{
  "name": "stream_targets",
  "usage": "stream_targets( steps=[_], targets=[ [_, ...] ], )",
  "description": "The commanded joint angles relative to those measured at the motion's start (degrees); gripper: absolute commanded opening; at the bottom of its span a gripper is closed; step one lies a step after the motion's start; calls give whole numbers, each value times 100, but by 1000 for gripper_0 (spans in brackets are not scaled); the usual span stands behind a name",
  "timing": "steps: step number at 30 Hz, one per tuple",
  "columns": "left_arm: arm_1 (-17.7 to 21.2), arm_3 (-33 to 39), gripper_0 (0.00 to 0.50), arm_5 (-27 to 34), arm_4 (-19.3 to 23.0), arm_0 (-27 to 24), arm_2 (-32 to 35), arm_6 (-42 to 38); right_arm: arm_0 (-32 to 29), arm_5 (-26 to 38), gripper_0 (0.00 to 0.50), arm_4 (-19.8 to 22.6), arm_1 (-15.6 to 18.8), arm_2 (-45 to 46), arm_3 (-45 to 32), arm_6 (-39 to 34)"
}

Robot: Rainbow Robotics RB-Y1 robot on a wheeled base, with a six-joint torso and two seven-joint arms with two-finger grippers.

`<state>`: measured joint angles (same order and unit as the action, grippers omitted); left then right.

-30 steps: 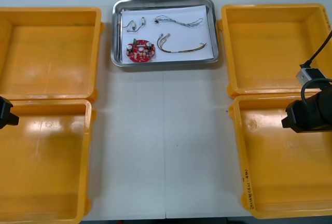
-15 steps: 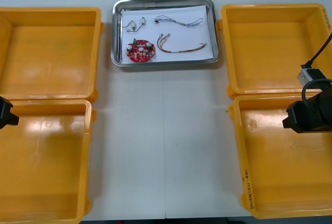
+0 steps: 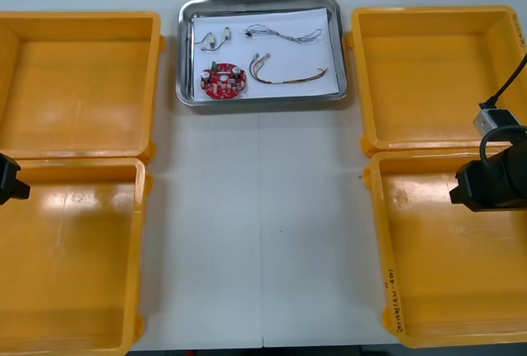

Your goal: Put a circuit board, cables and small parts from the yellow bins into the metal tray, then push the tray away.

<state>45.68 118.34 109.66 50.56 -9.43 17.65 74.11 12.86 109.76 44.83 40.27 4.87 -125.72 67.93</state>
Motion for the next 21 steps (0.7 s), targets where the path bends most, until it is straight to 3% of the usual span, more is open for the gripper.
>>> stream_targets(
  steps=[1, 21],
  targets=[
    [266, 163, 500, 34, 42, 82, 168, 482, -82, 24, 500, -88, 209, 190, -190, -219],
    [266, 163, 500, 34, 42, 82, 168, 482, -82, 24, 500, -88, 209, 190, -190, -219]
  ],
)
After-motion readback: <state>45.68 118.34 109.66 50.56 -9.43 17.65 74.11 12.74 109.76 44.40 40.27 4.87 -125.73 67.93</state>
